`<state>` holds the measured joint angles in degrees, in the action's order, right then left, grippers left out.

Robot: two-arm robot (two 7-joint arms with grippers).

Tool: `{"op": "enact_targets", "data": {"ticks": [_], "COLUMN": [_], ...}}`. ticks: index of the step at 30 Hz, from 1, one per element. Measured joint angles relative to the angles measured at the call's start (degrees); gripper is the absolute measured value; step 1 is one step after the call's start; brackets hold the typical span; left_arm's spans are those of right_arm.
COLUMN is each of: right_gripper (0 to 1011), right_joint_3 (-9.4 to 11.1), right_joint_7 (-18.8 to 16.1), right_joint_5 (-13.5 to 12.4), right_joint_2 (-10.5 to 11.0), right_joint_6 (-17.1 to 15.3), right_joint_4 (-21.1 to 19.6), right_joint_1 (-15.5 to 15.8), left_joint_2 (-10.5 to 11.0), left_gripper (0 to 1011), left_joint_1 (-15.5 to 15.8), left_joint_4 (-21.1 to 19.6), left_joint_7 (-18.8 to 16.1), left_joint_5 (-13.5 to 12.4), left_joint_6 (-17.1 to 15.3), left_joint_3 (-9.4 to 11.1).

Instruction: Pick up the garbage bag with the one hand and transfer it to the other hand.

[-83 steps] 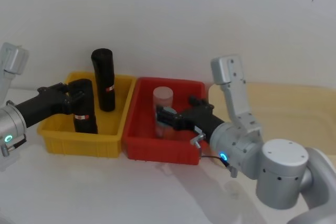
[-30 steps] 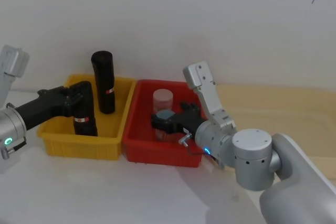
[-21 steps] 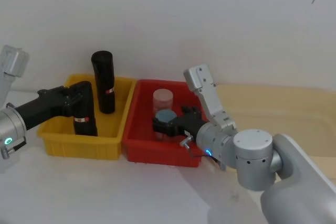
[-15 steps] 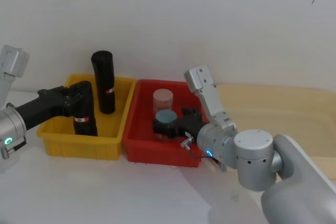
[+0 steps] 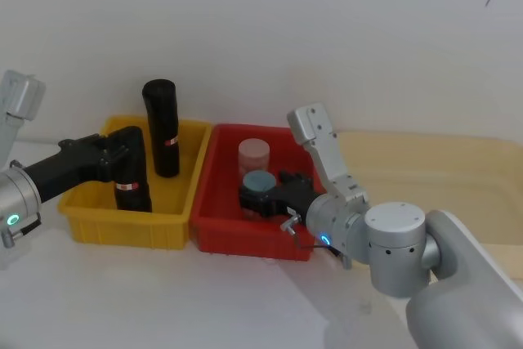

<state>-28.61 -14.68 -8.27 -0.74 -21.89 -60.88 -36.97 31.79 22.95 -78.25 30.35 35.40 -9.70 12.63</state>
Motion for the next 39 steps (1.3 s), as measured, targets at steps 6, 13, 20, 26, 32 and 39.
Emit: {"op": "enact_targets", "data": {"ticks": [6,13,20,26,32,39], "right_gripper": [710,659,659,659,658,659], "right_joint_3": [0.1,0.2,0.3,0.3,0.7,1.8], "right_joint_7": [-0.2,-0.3,-0.3,-0.3,0.1,1.1], "right_joint_5": [-0.1,-0.1,-0.2,-0.1,0.1,0.2], "right_joint_2": [0.0,-0.1,-0.1,-0.1,-0.1,-0.1], "right_joint_6": [-0.1,-0.2,-0.2,-0.1,0.9,2.4], "right_joint_4": [0.0,0.1,0.1,0.0,-1.9,-5.4], "right_joint_1": [0.0,0.1,0.1,0.2,0.6,1.3], "left_joint_2": [0.0,0.0,0.0,0.0,0.0,0.1], "left_gripper": [331,331,331,331,331,331], "left_joint_1": [0.0,0.0,0.0,0.2,1.3,3.6], "left_joint_4": [0.0,0.0,0.0,0.0,-0.8,-2.2], "left_joint_7": [0.0,0.0,0.0,-0.1,-0.3,-0.3], "left_joint_5": [0.0,0.0,0.0,0.0,-0.1,-0.1], "left_joint_6": [0.0,0.0,0.0,0.0,0.6,1.2], "left_joint_3": [0.0,0.0,0.0,0.1,0.1,0.0]}}
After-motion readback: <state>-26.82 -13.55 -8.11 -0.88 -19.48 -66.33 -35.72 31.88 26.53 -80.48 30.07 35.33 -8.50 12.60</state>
